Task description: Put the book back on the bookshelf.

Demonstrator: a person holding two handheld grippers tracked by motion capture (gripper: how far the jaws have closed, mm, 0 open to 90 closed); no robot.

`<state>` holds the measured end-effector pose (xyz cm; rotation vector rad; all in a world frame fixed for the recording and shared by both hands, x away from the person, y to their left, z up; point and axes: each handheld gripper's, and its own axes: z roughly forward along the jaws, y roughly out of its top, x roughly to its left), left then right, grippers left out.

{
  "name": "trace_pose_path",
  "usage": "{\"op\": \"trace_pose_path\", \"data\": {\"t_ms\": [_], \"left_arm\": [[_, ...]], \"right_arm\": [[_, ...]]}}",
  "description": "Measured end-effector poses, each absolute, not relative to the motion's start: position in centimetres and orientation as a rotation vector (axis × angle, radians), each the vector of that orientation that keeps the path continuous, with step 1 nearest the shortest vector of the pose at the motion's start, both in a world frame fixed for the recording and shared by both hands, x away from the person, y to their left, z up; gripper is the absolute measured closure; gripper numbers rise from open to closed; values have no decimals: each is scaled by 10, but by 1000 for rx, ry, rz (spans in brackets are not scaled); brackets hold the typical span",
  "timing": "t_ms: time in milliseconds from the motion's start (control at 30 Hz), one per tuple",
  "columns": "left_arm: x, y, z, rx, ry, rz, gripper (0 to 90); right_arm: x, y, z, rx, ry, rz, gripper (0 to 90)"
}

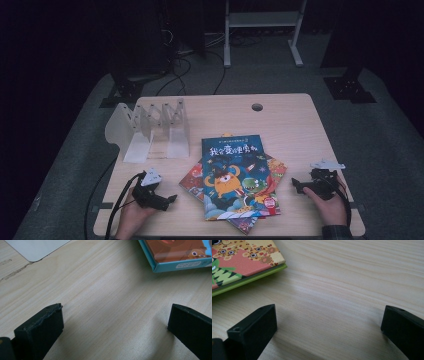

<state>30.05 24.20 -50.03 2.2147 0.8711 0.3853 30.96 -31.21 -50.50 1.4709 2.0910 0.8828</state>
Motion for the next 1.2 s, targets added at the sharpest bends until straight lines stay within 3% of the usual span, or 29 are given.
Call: {"op": "trace_pose_path", "data": {"t_ms": [267, 300, 367, 500, 1200], "left_arm": [[301, 242, -500, 2216, 870, 387, 0], [302, 242, -500, 2215, 870, 388, 0], [302, 242, -500, 2215, 870, 387, 0], [301, 242, -500, 2215, 871, 387, 0], [301, 242, -500, 2215, 870, 387, 0]], "right_arm": [[309, -312, -505, 1477, 2082, 879, 1], [308, -312, -505, 1473, 2080, 886, 46], [304, -313, -503, 1433, 2067, 934, 232], [304, -313, -501, 1432, 2074, 934, 296], [336, -266, -451, 1346, 2112, 1080, 334]]}}
